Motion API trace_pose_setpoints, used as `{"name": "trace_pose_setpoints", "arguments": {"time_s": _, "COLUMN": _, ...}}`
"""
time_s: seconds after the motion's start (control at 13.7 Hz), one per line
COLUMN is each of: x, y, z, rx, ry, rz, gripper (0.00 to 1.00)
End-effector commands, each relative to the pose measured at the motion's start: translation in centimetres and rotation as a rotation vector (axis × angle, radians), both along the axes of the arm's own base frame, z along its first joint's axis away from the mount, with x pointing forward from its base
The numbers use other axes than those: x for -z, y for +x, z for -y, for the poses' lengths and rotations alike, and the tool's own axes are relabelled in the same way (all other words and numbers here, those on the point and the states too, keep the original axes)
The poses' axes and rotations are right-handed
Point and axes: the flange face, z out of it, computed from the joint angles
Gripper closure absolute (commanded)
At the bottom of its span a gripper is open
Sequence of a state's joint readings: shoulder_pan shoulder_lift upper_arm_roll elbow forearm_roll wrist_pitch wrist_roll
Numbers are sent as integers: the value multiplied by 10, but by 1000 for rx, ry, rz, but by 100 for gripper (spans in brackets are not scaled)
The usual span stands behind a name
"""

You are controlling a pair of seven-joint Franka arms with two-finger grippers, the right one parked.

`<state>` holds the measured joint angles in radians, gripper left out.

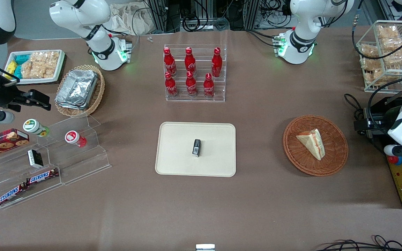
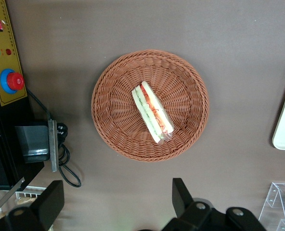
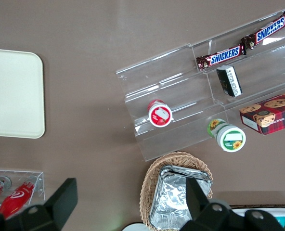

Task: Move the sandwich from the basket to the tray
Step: 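Move the left gripper toward the wicker basket with the sandwich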

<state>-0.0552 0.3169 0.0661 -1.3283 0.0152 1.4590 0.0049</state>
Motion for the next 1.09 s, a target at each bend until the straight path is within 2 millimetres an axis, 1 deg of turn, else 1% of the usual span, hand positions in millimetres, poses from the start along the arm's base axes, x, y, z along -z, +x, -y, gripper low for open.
{"name": "trace_pose_setpoints", "arguments": {"time_s": 0.0, "x": -2, "y": 1, "z": -4, "rx": 7, "ry": -9, "rz": 11, "gripper": 0}}
{"name": "trace_pose_setpoints", "arguments": {"time_s": 0.22, "x": -1, "y": 1, "z": -7, "rx": 10, "ry": 2, "rz": 8, "gripper": 0}}
{"name": "trace_pose_setpoints", "arguments": {"time_s": 0.36, "x": 9, "y": 0, "z": -6, "rx": -4, "ry": 9, "rz": -12, "gripper": 0}}
{"name": "trace_pose_setpoints", "arguments": {"time_s": 0.44, "x": 18, "y": -5, "z": -6, "rx": -4, "ry": 8, "rz": -35, "gripper": 0}}
{"name": "trace_pose_setpoints", "arguments": {"time_s": 0.51, "x": 20, "y": -10, "z": -9, "rx": -6, "ry": 7, "rz": -30, "gripper": 0}}
{"name": "trace_pose_setpoints", "arguments": {"time_s": 0.66, "x": 34, "y": -26, "z": -11, "rx": -8, "ry": 1, "rz": -20, "gripper": 0}}
{"name": "trace_pose_setpoints", "arguments": {"time_s": 0.8, "x": 58, "y": -49, "z": -12, "rx": -18, "ry": -5, "rz": 26, "gripper": 0}}
{"name": "trace_pose_setpoints", "arguments": {"time_s": 0.88, "x": 78, "y": -58, "z": -12, "rx": -40, "ry": -4, "rz": 36, "gripper": 0}}
{"name": "trace_pose_setpoints", "arguments": {"time_s": 1.02, "x": 119, "y": -64, "z": -11, "rx": -101, "ry": -9, "rz": 51, "gripper": 0}}
